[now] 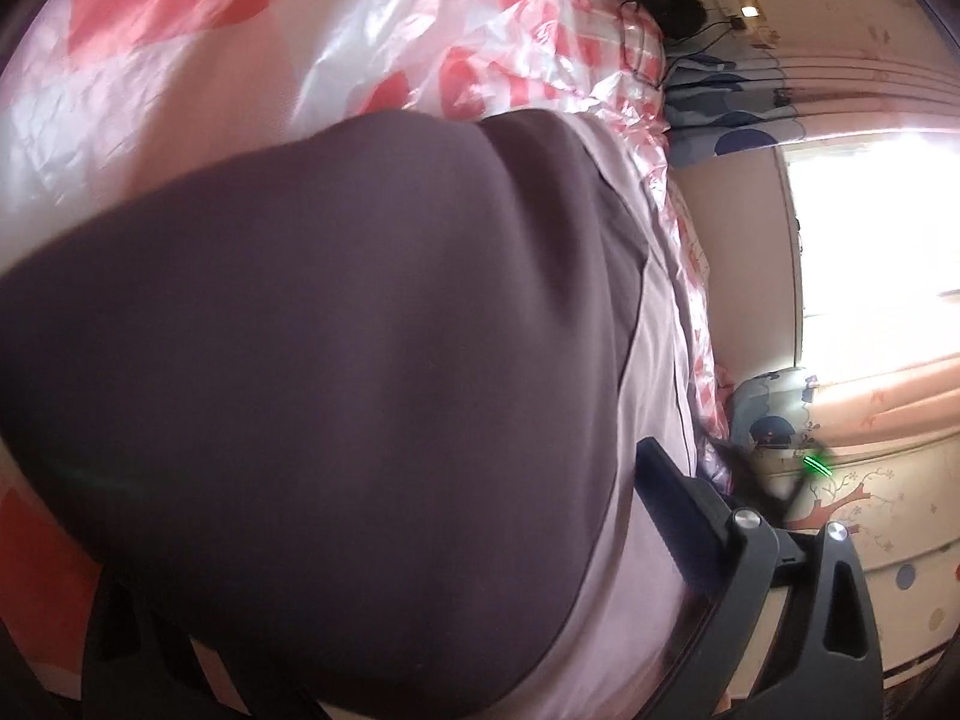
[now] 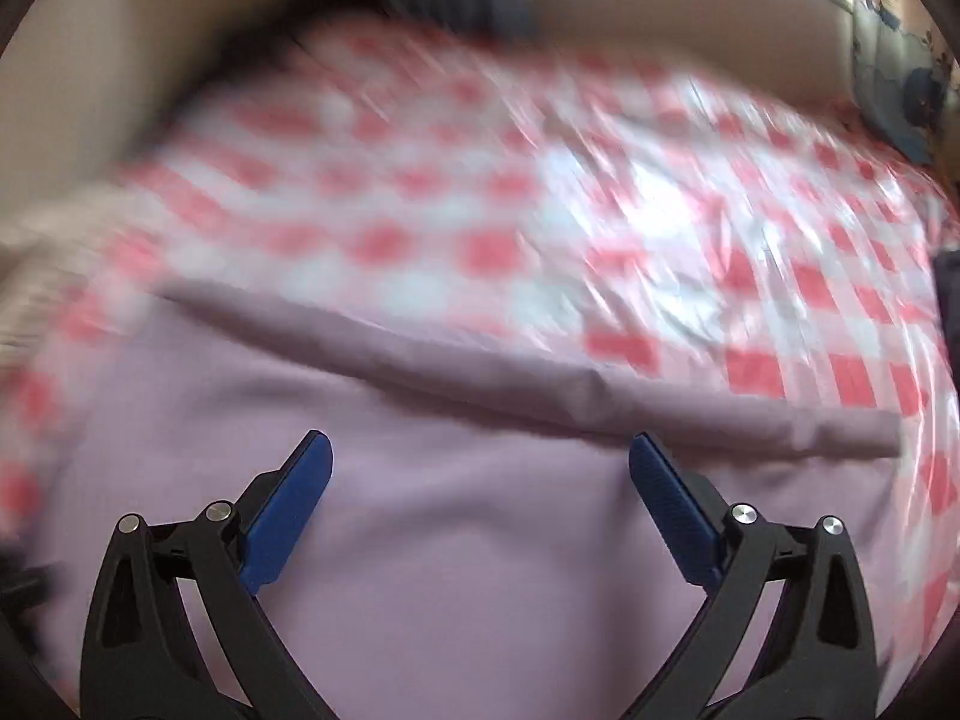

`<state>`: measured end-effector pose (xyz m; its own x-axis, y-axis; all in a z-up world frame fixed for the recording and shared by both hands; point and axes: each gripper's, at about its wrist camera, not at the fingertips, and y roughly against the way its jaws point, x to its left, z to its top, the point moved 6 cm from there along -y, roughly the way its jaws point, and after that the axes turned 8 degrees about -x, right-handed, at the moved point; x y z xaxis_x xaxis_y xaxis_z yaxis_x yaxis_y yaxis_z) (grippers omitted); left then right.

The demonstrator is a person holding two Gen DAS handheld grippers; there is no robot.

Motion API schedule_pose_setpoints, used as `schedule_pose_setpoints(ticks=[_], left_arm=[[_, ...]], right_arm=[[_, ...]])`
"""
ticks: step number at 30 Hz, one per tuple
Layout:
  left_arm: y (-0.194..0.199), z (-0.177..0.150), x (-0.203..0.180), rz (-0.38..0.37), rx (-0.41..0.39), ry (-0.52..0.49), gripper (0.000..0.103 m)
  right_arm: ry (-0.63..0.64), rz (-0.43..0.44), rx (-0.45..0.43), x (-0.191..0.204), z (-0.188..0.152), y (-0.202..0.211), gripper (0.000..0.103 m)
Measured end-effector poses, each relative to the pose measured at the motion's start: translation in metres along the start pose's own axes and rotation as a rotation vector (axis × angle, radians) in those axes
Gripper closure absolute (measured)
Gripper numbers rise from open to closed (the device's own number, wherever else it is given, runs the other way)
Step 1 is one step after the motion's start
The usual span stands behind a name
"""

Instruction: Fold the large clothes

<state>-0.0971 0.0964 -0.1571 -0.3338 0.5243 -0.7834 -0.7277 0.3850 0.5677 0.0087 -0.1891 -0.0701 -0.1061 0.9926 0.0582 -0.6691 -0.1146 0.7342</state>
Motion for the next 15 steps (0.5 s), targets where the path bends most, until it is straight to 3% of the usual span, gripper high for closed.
schedule_pose_setpoints(ticks=[1,4,6,9,11,13,15], left_arm=[[0.002,-0.001,-0.010,-0.052,-0.018,-0.043,0.011],[0.006,-0.006,-0.024,-0.049,-0.047,-0.140,0.017],[0.008,-0.006,-0.028,-0.063,-0.063,-0.156,0.018],[0.006,-0.005,-0.030,-0.059,-0.071,-0.157,0.018],[0.003,-0.003,-0.028,-0.042,-0.070,-0.142,0.018],[0.000,0.001,-0.026,-0.047,-0.073,-0.113,0.018],[0.001,0.005,-0.027,-0.052,-0.089,-0.116,0.018]], right_arm=[[-0.020,0.016,0.072,-0.006,-0.015,-0.023,0.006],[0.010,-0.006,0.122,-0.003,-0.020,-0.026,0.006],[0.005,0.026,0.050,-0.001,-0.003,-0.004,0.006],[0.012,-0.024,-0.065,0.004,0.031,0.008,0.006],[0.047,-0.090,-0.004,0.004,0.036,-0.020,0.006],[0.070,-0.099,0.116,0.003,0.016,-0.071,0.006],[0.034,-0.089,0.095,-0.004,0.009,-0.075,0.006]])
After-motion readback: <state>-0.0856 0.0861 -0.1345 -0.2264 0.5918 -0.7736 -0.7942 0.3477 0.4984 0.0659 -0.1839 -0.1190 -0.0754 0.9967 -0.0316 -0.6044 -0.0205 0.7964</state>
